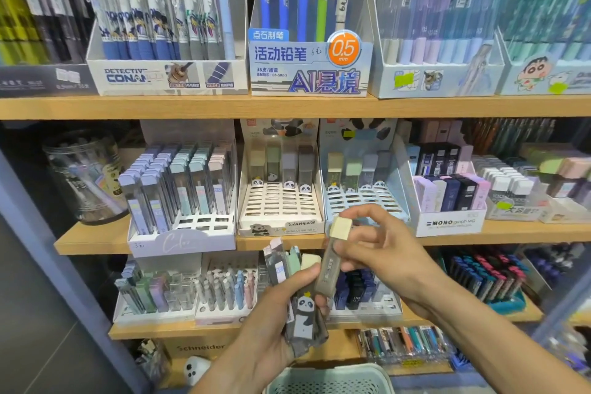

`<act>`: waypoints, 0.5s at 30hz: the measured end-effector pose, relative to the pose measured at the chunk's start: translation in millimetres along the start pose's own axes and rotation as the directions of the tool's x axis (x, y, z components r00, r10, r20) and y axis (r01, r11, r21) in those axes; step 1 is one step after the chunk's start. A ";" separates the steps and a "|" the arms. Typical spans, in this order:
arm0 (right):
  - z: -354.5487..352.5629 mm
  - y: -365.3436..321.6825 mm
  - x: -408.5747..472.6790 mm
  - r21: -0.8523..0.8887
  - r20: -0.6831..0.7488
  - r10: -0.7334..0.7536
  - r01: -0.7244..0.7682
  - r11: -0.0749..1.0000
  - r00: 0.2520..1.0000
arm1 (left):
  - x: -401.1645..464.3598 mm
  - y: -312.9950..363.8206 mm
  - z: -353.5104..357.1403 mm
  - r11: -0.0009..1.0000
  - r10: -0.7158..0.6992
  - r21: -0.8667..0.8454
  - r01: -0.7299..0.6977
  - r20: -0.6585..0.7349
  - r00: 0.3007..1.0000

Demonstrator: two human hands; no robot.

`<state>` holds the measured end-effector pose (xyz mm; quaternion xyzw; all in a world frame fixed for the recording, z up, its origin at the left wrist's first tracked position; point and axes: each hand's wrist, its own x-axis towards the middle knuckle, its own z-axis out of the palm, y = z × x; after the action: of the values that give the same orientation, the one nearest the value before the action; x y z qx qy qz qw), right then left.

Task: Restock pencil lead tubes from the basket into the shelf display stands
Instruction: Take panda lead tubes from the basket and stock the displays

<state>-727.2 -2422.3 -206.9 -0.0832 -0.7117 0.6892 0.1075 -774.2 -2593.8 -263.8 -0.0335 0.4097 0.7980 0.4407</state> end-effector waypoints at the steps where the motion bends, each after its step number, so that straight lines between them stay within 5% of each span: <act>1: -0.5 1.0 -2.0 0.024 0.000 0.000 0.000 1.000 1.000 | -0.1 -0.5 -0.5 1.000 -0.004 -0.010 0.004 0.003 1.000; 10: -2.9 1.4 -3.4 0.267 0.106 0.006 -0.035 0.963 0.994 | 11.2 0.4 0.6 1.000 0.003 0.016 -0.002 -0.059 0.998; 13: -9.6 -15.9 8.1 0.080 -0.127 -0.113 0.124 0.989 0.985 | 13.6 -0.6 -5.4 0.999 0.036 0.016 -0.035 -0.066 0.997; 15: -15.9 -31.1 26.9 -0.143 -0.307 -0.331 0.301 0.943 0.892 | 11.7 -1.4 -3.7 0.999 -0.001 -0.040 -0.001 -0.052 0.999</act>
<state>-747.9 -2401.0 -174.4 -0.0843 -0.7186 0.6059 0.3307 -781.5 -2588.0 -272.0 -0.0631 0.4051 0.8049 0.4290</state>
